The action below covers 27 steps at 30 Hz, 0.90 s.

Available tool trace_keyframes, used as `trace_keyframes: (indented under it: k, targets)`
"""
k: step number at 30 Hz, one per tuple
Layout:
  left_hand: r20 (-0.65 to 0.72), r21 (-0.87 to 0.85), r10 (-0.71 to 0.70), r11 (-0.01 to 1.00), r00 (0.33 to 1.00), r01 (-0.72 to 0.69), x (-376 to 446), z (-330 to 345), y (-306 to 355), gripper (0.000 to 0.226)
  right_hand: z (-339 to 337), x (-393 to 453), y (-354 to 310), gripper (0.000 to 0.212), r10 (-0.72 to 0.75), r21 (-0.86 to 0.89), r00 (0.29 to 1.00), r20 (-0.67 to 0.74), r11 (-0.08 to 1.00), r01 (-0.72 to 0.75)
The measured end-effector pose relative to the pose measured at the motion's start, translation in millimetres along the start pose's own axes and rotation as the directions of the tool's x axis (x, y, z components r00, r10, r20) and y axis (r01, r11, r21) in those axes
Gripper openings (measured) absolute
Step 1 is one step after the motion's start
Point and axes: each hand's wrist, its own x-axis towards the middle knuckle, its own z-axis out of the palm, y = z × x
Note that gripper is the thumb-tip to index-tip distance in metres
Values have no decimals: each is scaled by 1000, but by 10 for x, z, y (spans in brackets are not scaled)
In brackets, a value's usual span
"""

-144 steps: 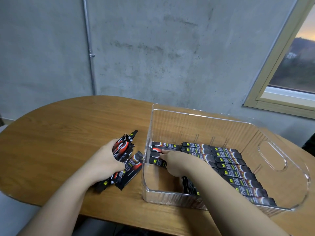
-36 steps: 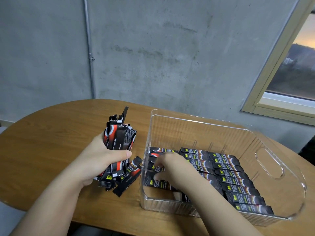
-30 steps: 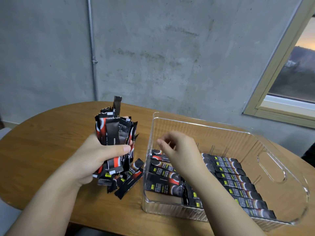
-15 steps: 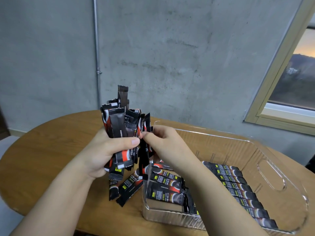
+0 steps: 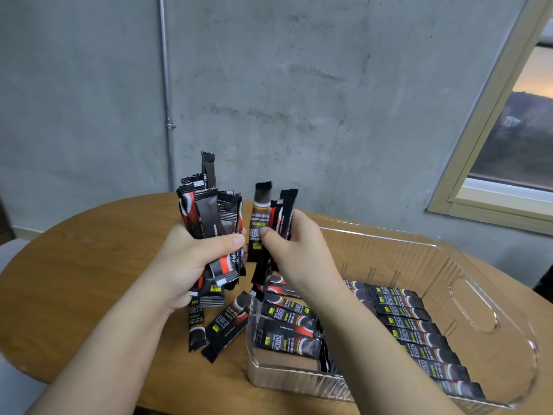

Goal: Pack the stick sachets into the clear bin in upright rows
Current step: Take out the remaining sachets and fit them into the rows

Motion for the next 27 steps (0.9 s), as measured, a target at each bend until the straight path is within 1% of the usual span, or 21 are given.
trace_keyframes:
  k: [2, 4, 6, 7, 9, 11, 13, 15, 18, 20, 21, 22, 23, 25, 27]
  targets:
    - [-19, 107, -30, 994, 999, 31, 14, -66, -33, 29, -70, 30, 31, 6, 18, -4, 997, -73, 1000, -18]
    - [-43, 243, -53, 968, 998, 61, 25, -161, -100, 35, -187, 54, 96, 5, 38, -5, 988, -149, 999, -39]
    - [-94, 406, -75, 908, 993, 107, 32, -269, -172, 40, -340, 51, 209, 8, 46, -90, 982, -184, 994, -64]
    - [-106, 496, -74, 861, 992, 118, 29, -328, -210, 40, -415, 28, 268, 10, 59, -164, 984, -167, 983, -87]
    - [-86, 646, -88, 754, 992, 123, 18, -434, -282, 45, -526, -38, 384, 11, 133, -322, 989, -64, 935, -146]
    - [-91, 708, -161, 684, 983, 178, 8, -528, -370, 52, -564, -103, 477, 15, 235, -450, 969, 74, 875, -178]
    - [-115, 735, -251, 630, 961, 252, -5, -582, -462, 59, -540, -141, 528, 22, 311, -565, 931, 193, 810, -154]
    - [-128, 752, -326, 584, 937, 306, -7, -614, -560, 61, -496, -145, 557, 26, 376, -650, 881, 286, 752, -110]
    - [-142, 743, -390, 565, 910, 359, 1, -636, -666, 60, -448, -147, 553, 28, 467, -739, 795, 388, 672, -34]
    - [-161, 723, -400, 574, 902, 384, 30, -655, -700, 57, -444, -159, 552, 29, 509, -752, 741, 438, 659, -7]
    - [-168, 713, -404, 580, 899, 394, 50, -665, -712, 56, -446, -161, 550, 29, 514, -741, 732, 447, 672, -19]
    - [-171, 708, -409, 582, 896, 400, 66, -672, -721, 54, -453, -160, 546, 30, 508, -713, 742, 438, 699, -57]
    - [-170, 711, -415, 577, 894, 403, 87, -676, -737, 53, -463, -155, 555, 31, 496, -666, 766, 409, 736, -121]
    - [-163, 733, -426, 552, 890, 399, 132, -669, -776, 50, -488, -134, 595, 32, 467, -526, 822, 326, 812, -253]
    - [-156, 758, -429, 526, 890, 386, 188, -640, -818, 46, -505, -118, 633, 29, 437, -439, 855, 279, 850, -291]
